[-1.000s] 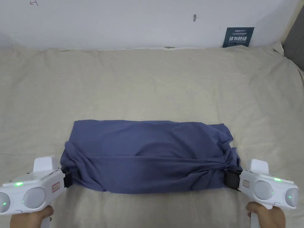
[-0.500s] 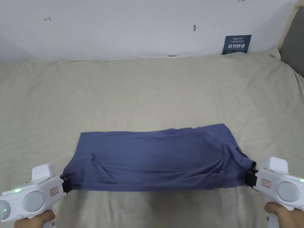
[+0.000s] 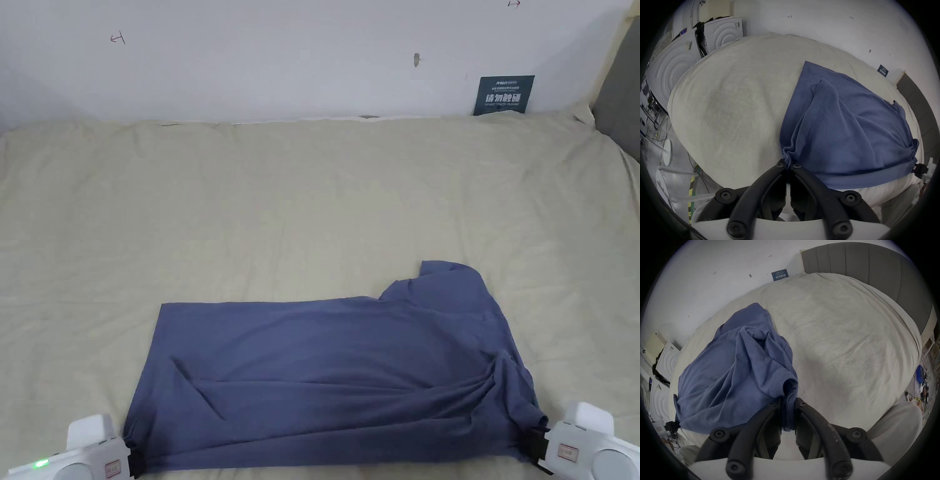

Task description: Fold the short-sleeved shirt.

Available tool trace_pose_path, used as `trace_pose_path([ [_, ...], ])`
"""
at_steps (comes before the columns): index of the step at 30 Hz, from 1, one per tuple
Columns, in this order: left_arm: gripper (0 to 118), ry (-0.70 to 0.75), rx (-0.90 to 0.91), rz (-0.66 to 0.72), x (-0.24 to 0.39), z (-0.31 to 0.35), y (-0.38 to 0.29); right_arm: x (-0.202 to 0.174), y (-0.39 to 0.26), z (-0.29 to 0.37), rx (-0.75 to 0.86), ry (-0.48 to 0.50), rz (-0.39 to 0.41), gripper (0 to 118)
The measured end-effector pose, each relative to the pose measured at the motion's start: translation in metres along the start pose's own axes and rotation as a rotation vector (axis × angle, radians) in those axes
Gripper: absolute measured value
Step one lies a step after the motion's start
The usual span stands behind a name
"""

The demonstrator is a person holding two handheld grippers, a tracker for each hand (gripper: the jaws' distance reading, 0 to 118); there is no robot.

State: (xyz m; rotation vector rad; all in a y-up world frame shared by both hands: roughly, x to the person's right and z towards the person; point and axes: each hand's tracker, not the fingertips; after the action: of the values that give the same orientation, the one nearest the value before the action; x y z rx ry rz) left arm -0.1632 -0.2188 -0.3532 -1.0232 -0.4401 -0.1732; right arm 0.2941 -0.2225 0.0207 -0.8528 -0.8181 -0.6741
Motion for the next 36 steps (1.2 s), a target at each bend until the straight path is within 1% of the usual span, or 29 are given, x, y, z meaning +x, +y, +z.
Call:
trace_pose_path([
  [1,11,0.004,0.003,-0.023,0.003,0.001,0.002,-0.002,0.002,0.002,-0.004,-0.009,0.024,22],
  [2,20,0.007,0.01,-0.038,0.005,0.003,0.004,-0.009,0.004,0.009,0.005,-0.032,0.052,30],
  [3,46,0.011,0.01,-0.039,0.007,0.008,0.007,-0.018,0.008,0.017,0.019,-0.051,0.078,44],
  [4,75,0.01,0.02,-0.037,0.01,0.015,0.012,-0.023,0.013,0.027,0.048,-0.059,0.098,59],
  [5,96,-0.026,0.072,-0.041,0.014,0.024,0.017,-0.03,0.017,0.038,0.096,-0.054,0.122,77],
  [6,108,-0.061,0.119,-0.05,0.018,0.036,0.021,-0.036,0.023,0.049,0.143,-0.044,0.146,96],
  [7,108,-0.095,0.196,-0.057,0.025,0.051,0.028,-0.044,0.03,0.062,0.203,-0.031,0.174,105],
  [8,107,-0.107,0.263,-0.07,0.032,0.064,0.035,-0.053,0.036,0.077,0.258,-0.016,0.198,106],
  [10,107,-0.116,0.398,-0.102,0.048,0.095,0.051,-0.072,0.049,0.108,0.385,0.028,0.242,106],
  [14,107,-0.137,0.643,-0.118,0.077,0.146,0.075,-0.105,0.061,0.161,0.602,0.076,0.307,106],
  [16,107,-0.119,0.753,-0.119,0.091,0.166,0.081,-0.121,0.063,0.178,0.686,0.072,0.337,106],
  [18,107,-0.116,0.805,-0.143,0.101,0.176,0.084,-0.133,0.061,0.192,0.753,0.065,0.361,106],
  [20,105,-0.1,0.853,-0.167,0.11,0.181,0.082,-0.141,0.057,0.198,0.806,0.061,0.379,106],
  [22,92,-0.089,0.893,-0.189,0.117,0.182,0.077,-0.149,0.054,0.204,0.833,0.047,0.383,104],
  [23,84,-0.084,0.901,-0.198,0.12,0.182,0.075,-0.151,0.052,0.203,0.845,0.052,0.388,100],
  [24,75,-0.089,0.9,-0.204,0.122,0.181,0.073,-0.151,0.051,0.202,0.862,0.062,0.389,88],
  [25,63,-0.095,0.909,-0.216,0.125,0.18,0.071,-0.152,0.049,0.202,0.871,0.067,0.384,73],
  [26,42,-0.098,0.911,-0.216,0.126,0.179,0.069,-0.153,0.049,0.202,0.869,0.067,0.38,45],
  [27,6,-0.105,0.91,-0.215,0.127,0.178,0.069,-0.154,0.048,0.198,0.872,0.066,0.373,1],
  [28,0,-0.106,0.903,-0.202,0.128,0.176,0.07,-0.154,0.045,0.196,0.875,0.062,0.374,1],
  [30,0,-0.172,0.868,-0.182,0.122,0.173,0.073,-0.154,0.045,0.196,0.862,0.085,0.387,1],
  [33,0,-0.149,0.86,-0.167,0.121,0.166,0.077,-0.156,0.043,0.19,0.869,0.061,0.396,1],
  [36,0,-0.149,0.832,-0.168,0.116,0.159,0.086,-0.157,0.046,0.186,0.858,0.069,0.387,1],
])
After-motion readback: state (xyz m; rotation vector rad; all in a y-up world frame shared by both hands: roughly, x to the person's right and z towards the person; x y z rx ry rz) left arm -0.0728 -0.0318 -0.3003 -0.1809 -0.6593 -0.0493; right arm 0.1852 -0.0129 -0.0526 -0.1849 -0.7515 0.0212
